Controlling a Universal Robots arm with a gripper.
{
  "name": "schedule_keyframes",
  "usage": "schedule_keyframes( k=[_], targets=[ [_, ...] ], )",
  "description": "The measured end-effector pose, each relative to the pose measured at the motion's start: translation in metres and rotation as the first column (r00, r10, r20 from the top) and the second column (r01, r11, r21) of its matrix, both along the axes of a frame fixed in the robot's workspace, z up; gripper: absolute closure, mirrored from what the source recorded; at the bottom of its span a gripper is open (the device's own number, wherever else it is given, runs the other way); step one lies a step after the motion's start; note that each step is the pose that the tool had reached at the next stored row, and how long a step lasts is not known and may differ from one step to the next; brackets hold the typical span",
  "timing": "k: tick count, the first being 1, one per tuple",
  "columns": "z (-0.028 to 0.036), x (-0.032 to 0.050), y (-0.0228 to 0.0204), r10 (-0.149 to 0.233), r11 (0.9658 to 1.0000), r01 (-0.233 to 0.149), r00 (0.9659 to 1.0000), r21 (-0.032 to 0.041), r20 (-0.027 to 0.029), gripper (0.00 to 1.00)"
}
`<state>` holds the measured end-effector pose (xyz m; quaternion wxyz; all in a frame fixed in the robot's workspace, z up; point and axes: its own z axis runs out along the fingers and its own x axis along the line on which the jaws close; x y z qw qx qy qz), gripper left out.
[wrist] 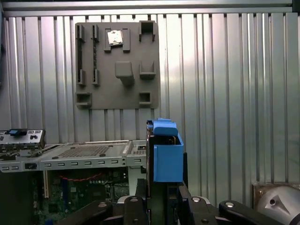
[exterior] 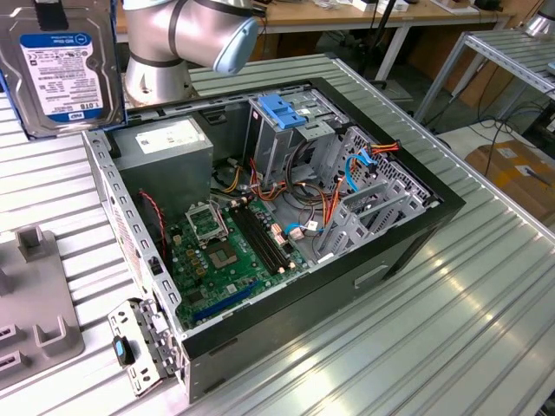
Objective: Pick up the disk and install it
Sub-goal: 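Pick up the disk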
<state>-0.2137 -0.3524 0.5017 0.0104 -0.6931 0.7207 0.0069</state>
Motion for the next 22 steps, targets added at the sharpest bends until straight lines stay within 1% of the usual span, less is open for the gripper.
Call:
schedule_keyframes(
  k=[4, 7, 8, 10, 11, 16, 18, 19, 21, 22],
  targets=[
    [0.0, 0.0135, 0.0, 0.0, 1.0, 0.0, 1.0, 0.0, 0.0, 0.65],
    [0.0, 0.0318, 0.0, 0.0, 1.0, 0.0, 1.0, 0.0, 0.0, 0.65],
    [0.0, 0.0367, 0.0, 0.0, 1.0, 0.0, 1.0, -0.0001, 0.0, 0.65],
    [0.0, 0.0438, 0.0, 0.0, 1.0, 0.0, 1.0, 0.0, 0.0, 0.65],
    [0.0, 0.0463, 0.0, 0.0, 1.0, 0.0, 1.0, -0.0001, -0.0001, 0.65],
    [0.0, 0.0467, 0.0, 0.0, 1.0, 0.0, 1.0, 0.0, 0.0, 0.65],
    [-0.0001, 0.0488, 0.0, 0.0, 1.0, 0.0, 1.0, 0.0001, 0.0001, 0.65],
    [0.0, 0.0503, 0.0, 0.0, 1.0, 0.0, 1.0, 0.0, 0.0, 0.65],
    [0.0, 0.0559, 0.0, 0.0, 1.0, 0.0, 1.0, 0.0001, 0.0, 0.65],
    [0.0, 0.0606, 0.0, 0.0, 1.0, 0.0, 1.0, 0.0, 0.0, 0.65]
  ],
)
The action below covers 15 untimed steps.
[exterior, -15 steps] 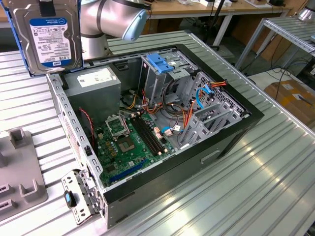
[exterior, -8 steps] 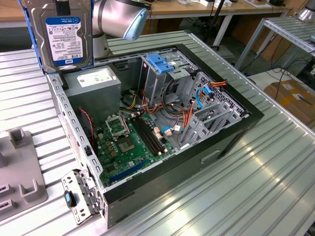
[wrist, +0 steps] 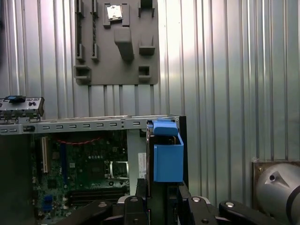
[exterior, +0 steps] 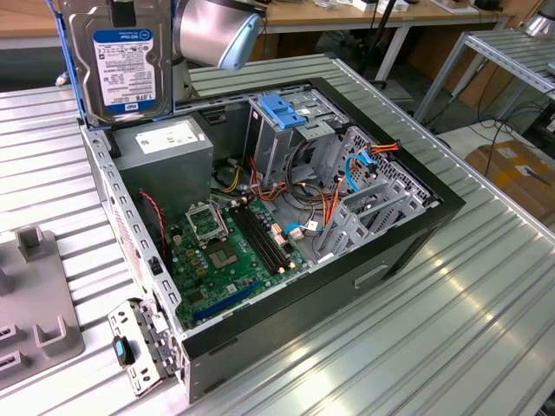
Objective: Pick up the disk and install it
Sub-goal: 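Pick up the disk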
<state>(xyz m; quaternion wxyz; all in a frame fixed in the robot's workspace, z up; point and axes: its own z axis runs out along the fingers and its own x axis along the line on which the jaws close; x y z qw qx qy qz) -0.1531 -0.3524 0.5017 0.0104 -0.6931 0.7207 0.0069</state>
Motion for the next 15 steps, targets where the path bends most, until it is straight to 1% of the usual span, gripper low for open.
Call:
schedule_keyframes(
  k=[2, 4, 7, 8, 9, 10, 13, 14, 15],
  targets=[
    [0.0, 0.0062, 0.0, 0.0, 1.0, 0.0, 1.0, 0.0, 0.0, 0.65],
    [0.0, 0.0185, 0.0, 0.0, 1.0, 0.0, 1.0, 0.0, 0.0, 0.65],
    [0.0, 0.0425, 0.0, 0.0, 1.0, 0.0, 1.0, 0.0, 0.0, 0.65],
    [0.0, 0.0485, 0.0, 0.0, 1.0, 0.0, 1.0, 0.0, 0.0, 0.65],
    [0.0, 0.0585, 0.0, 0.0, 1.0, 0.0, 1.0, 0.0001, 0.0, 0.65],
    [0.0, 0.0649, 0.0, 0.0, 1.0, 0.0, 1.0, 0.0, 0.0, 0.65],
    [0.0, 0.0787, 0.0, 0.0, 1.0, 0.0, 1.0, 0.0, 0.0, 0.65],
    [0.0, 0.0863, 0.0, 0.0, 1.0, 0.0, 1.0, 0.0, 0.0, 0.65],
    [0.0, 0.0957, 0.0, 0.0, 1.0, 0.0, 1.0, 0.0, 0.0, 0.65]
  ],
)
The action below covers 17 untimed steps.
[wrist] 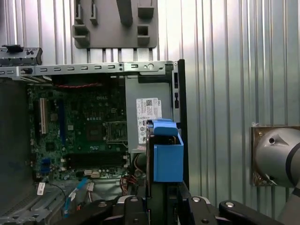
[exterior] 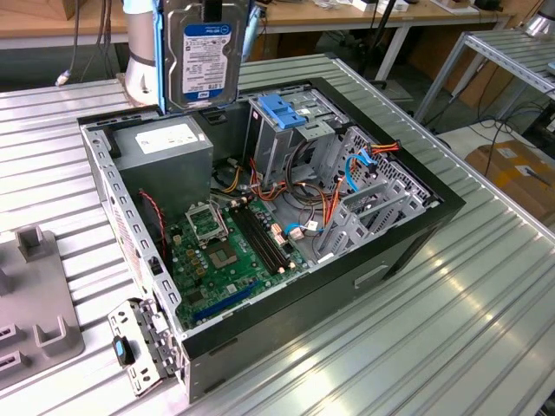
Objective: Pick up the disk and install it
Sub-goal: 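Pick up the disk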
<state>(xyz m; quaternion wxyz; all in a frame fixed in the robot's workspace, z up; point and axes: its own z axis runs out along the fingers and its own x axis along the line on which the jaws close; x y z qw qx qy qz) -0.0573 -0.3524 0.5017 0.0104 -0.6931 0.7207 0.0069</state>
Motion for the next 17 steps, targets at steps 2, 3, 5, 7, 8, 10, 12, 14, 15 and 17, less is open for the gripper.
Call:
schedule_keyframes(
  k=[2, 3, 5, 7, 8, 10, 12, 14, 15, 17],
  targets=[
    [0.0, 0.0085, 0.0, 0.0, 1.0, 0.0, 1.0, 0.0, 0.0, 0.65],
    [0.0, 0.0186, 0.0, 0.0, 1.0, 0.0, 1.0, 0.0, 0.0, 0.65],
    [0.0, 0.0326, 0.0, 0.0, 1.0, 0.0, 1.0, 0.0, 0.0, 0.65],
    [0.0, 0.0439, 0.0, 0.0, 1.0, 0.0, 1.0, 0.0001, 0.0, 0.65],
    [0.0, 0.0489, -0.0001, 0.0, 1.0, 0.0, 1.0, 0.0001, 0.0001, 0.65],
    [0.0, 0.0643, 0.0, 0.0, 1.0, 0.0, 1.0, 0.0, 0.0001, 0.65],
    [0.0, 0.0774, 0.0, 0.0, 1.0, 0.0, 1.0, 0.0001, 0.0001, 0.65],
    [0.0, 0.0917, 0.0, 0.0, 1.0, 0.0, 1.0, 0.0, 0.0, 0.65],
    [0.0, 0.0958, 0.0, 0.0, 1.0, 0.0, 1.0, 0.0, 0.0, 0.65],
    [0.0, 0.1106, 0.0, 0.0, 1.0, 0.0, 1.0, 0.0, 0.0, 0.65]
  ],
)
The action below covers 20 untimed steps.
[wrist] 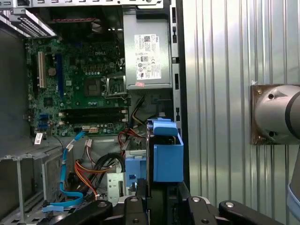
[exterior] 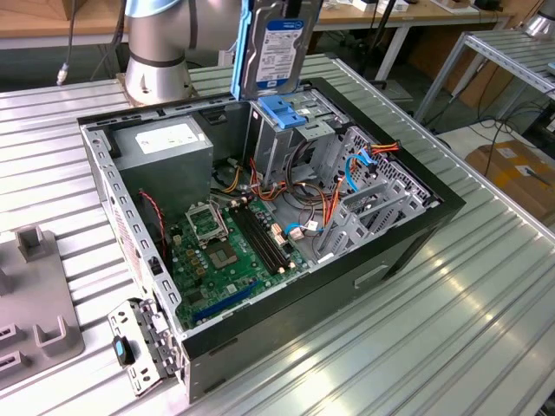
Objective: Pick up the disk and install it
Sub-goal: 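Pick up the disk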
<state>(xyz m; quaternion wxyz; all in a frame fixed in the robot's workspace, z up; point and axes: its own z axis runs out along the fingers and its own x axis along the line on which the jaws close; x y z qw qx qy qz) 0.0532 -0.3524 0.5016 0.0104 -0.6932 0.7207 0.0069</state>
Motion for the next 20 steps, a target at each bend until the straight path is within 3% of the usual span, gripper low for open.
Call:
schedule_keyframes(
  k=[9, 11, 15, 20],
  targets=[
    [0.0, 0.0438, 0.0, 0.0, 1.0, 0.0, 1.0, 0.0, 0.0, 0.65],
    [-0.0001, 0.048, 0.0001, 0.0, 1.0, 0.0, 1.0, 0.0002, 0.0001, 0.65],
    [0.0, 0.0483, 0.0, 0.0, 1.0, 0.0, 1.0, -0.0001, 0.0, 0.65],
    [0.0, 0.0497, -0.0044, 0.0, 1.0, 0.0, 1.0, -0.0001, 0.0, 0.65]
  ],
)
